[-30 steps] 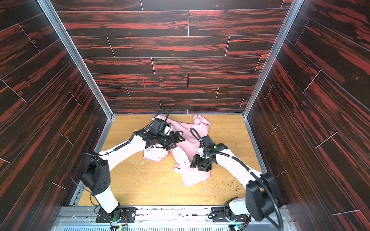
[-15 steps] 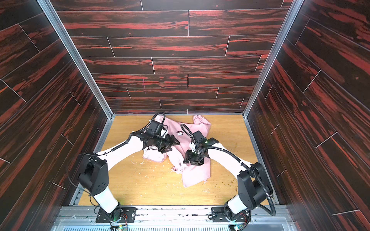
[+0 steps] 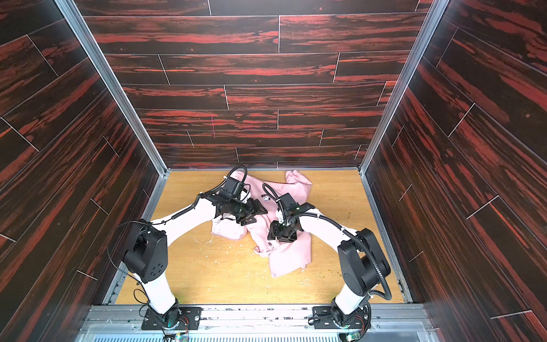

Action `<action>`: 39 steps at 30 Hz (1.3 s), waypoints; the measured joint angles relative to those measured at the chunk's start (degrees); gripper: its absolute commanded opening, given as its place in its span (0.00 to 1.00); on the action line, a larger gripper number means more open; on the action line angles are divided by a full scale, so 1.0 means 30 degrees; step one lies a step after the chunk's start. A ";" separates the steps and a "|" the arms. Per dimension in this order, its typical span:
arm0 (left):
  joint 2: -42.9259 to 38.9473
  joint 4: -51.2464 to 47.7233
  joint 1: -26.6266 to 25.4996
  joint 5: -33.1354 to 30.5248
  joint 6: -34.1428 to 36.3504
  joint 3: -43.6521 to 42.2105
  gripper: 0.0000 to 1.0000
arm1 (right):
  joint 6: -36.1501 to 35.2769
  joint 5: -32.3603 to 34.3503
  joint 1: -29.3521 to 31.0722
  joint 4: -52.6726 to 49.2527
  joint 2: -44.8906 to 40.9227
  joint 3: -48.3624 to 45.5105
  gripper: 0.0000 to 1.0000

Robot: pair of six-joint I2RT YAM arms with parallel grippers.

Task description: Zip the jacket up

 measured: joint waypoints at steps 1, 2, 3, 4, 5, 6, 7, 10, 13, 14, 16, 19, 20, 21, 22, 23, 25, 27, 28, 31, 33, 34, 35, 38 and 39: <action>-0.0219 -0.0146 0.0204 -0.0044 0.0051 -0.0109 0.73 | -0.0044 0.0044 0.0000 0.0080 0.0109 0.0000 0.52; -0.0590 -0.0335 0.0466 -0.0131 0.0080 -0.0299 0.73 | -0.0073 0.0073 0.0000 0.0197 0.0284 -0.0007 0.51; -0.1093 -0.0576 0.0772 -0.0226 0.0138 -0.0510 0.73 | -0.0102 0.0109 0.0000 0.0313 0.0466 -0.0015 0.50; -0.1581 -0.0750 0.1049 -0.0335 0.0197 -0.0729 0.73 | -0.0131 0.0124 0.0000 0.0408 0.0619 -0.0029 0.50; -0.2229 -0.0976 0.1399 -0.0510 0.0255 -0.1027 0.73 | -0.0153 0.0146 0.0000 0.0474 0.0831 -0.0029 0.49; -0.2900 -0.1239 0.1749 -0.0736 0.0306 -0.1370 0.73 | -0.0160 0.0168 0.0000 0.0568 0.0984 -0.0044 0.47; -0.3497 -0.1464 0.2076 -0.0947 0.0342 -0.1719 0.72 | -0.0189 0.0160 -0.0007 0.0605 0.1144 -0.0044 0.46; -0.5268 -0.1872 0.3271 -0.1676 0.0240 -0.3453 0.65 | -0.0226 0.0153 -0.0007 0.0729 0.1537 -0.0044 0.43; -0.6339 -0.1931 0.4583 -0.2390 -0.0182 -0.5865 0.63 | -0.0270 0.0153 0.0000 0.0743 0.1749 -0.0044 0.42; -0.6492 -0.1923 0.4976 -0.2652 -0.0313 -0.6645 0.63 | -0.0284 0.0153 0.0000 0.0758 0.1770 -0.0044 0.41; -0.6586 -0.1807 0.5756 -0.3053 -0.0510 -0.7927 0.63 | -0.0313 0.0146 -0.0007 0.0765 0.1800 -0.0044 0.40; -0.6586 -0.1428 0.6615 -0.3322 -0.0721 -0.9377 0.63 | -0.0350 0.0109 0.0000 0.0765 0.1800 -0.0044 0.39; -0.6586 -0.1115 0.6856 -0.3322 -0.0750 -0.9726 0.62 | -0.0350 0.0102 0.0000 0.0765 0.1800 -0.0044 0.39; -0.6557 -0.0801 0.7045 -0.3308 -0.0801 -0.9967 0.61 | -0.0350 0.0095 0.0000 0.0765 0.1800 -0.0044 0.39; -0.6506 -0.0423 0.7264 -0.3264 -0.0838 -1.0193 0.59 | -0.0350 0.0087 0.0000 0.0765 0.1792 -0.0044 0.39; -0.6390 0.0022 0.7439 -0.3169 -0.0933 -1.0346 0.57 | -0.0350 0.0080 -0.0007 0.0750 0.1792 -0.0044 0.38; -0.5836 0.0896 0.7694 -0.2973 -0.1100 -1.0462 0.56 | -0.0357 0.0066 -0.0007 0.0714 0.1792 -0.0044 0.38; -0.5056 0.1763 0.7847 -0.2820 -0.1180 -1.0462 0.55 | -0.0357 0.0029 0.0000 0.0692 0.1792 -0.0044 0.38; -0.4612 0.2164 0.7905 -0.2790 -0.1202 -1.0462 0.55 | -0.0357 0.0015 0.0000 0.0685 0.1792 -0.0044 0.38; -0.3628 0.2994 0.8072 -0.2674 -0.1246 -1.0462 0.54 | -0.0357 -0.0007 0.0000 0.0634 0.1792 -0.0044 0.36; -0.3118 0.3337 0.8131 -0.2630 -0.1246 -1.0462 0.55 | -0.0357 -0.0036 0.0000 0.0583 0.1792 -0.0044 0.36; -0.2929 0.3534 0.8189 -0.2506 -0.1246 -1.0455 0.56 | -0.0364 -0.0044 -0.0007 0.0554 0.1792 -0.0044 0.35; -0.2878 0.3767 0.8233 -0.2484 -0.1231 -1.0455 0.56 | -0.0364 -0.0044 -0.0007 0.0539 0.1792 -0.0044 0.34; -0.2696 0.4320 0.8335 -0.2310 -0.1209 -1.0455 0.54 | -0.0452 -0.0051 -0.0007 0.0495 0.1792 -0.0044 0.30; -0.2623 0.4561 0.8357 -0.2266 -0.1180 -1.0455 0.50 | -0.0503 -0.0051 0.0000 0.0481 0.1792 -0.0044 0.29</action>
